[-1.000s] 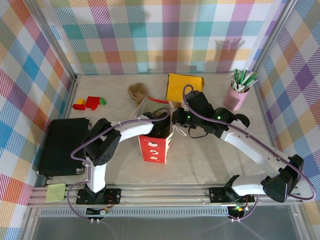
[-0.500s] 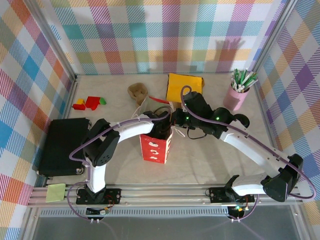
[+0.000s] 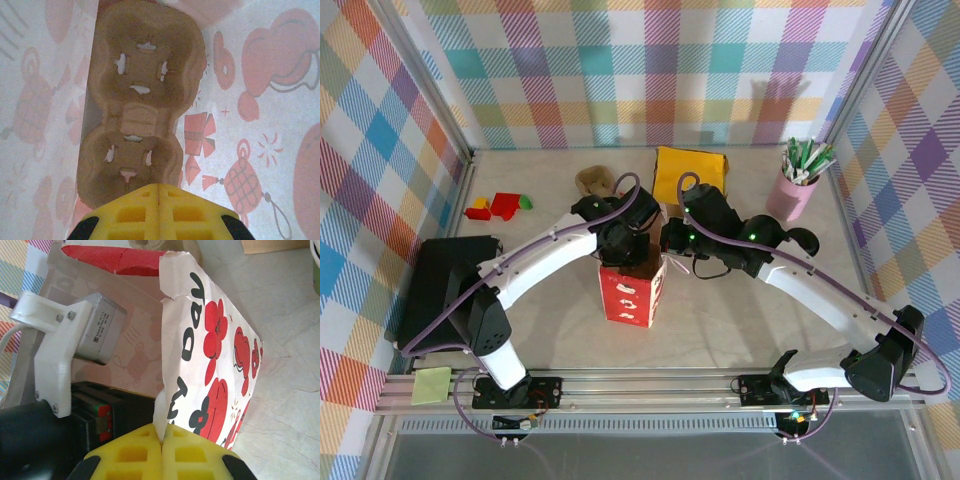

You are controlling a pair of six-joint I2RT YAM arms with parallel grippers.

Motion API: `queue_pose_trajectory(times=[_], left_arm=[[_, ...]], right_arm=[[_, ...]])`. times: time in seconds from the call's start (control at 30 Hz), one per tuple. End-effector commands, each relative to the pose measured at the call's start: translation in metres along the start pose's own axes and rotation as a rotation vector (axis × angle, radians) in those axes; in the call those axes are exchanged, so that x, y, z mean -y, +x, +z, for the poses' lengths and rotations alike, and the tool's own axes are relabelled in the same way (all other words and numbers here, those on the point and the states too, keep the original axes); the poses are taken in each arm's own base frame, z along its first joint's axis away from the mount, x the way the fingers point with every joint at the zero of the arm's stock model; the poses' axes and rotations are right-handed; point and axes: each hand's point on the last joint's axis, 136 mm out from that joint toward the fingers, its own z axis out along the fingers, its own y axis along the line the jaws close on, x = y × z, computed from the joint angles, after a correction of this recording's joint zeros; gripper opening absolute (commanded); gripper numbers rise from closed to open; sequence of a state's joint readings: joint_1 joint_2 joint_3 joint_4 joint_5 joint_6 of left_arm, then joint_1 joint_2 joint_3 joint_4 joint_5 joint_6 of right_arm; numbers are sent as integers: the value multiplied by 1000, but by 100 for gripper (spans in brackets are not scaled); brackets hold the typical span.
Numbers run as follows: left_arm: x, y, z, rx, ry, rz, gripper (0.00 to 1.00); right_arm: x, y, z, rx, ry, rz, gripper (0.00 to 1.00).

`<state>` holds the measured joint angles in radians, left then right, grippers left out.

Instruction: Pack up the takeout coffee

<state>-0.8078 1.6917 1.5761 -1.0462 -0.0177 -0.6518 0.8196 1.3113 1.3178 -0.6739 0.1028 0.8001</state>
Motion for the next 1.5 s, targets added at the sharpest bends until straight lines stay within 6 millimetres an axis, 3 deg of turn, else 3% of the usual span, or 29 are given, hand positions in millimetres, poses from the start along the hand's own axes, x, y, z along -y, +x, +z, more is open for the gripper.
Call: queue_pose_trajectory(times=[0.0, 0.3, 0.37, 0.47, 0.57, 0.7, 0.83, 0.93, 1.07, 1.23, 1.47], left_arm=[[2, 0, -28, 22, 14, -2, 0], [17, -23, -97, 170, 126, 17, 10], [20, -27, -116, 210, 163, 23, 15], [23, -32, -147, 283, 219, 43, 27], [13, -40, -177, 377, 238, 57, 36], [-14, -51, -204, 492, 218, 66, 50], [-44, -60, -215, 575, 187, 74, 63], [-62, -66, -219, 636, 162, 90, 66], [-78, -75, -214, 696, 130, 119, 81], [-84, -93, -201, 733, 109, 157, 95], [-62, -112, -189, 746, 162, 275, 98]], right_arm=[[-1, 0, -1, 0, 21, -27, 4], [1, -2, -4, 10, 42, -46, 10], [1, -4, -6, 19, 47, -52, 14], [2, -9, -14, 39, 63, -73, 29], [-2, -19, -27, 69, 72, -108, 42], [-6, -35, -51, 114, 98, -181, 52], [-14, -52, -78, 176, 104, -243, 61], [-21, -64, -92, 226, 93, -284, 66], [-26, -78, -92, 279, 82, -304, 70], [-15, -96, -73, 257, 121, -274, 73], [2, -130, -67, 258, 98, -226, 73]])
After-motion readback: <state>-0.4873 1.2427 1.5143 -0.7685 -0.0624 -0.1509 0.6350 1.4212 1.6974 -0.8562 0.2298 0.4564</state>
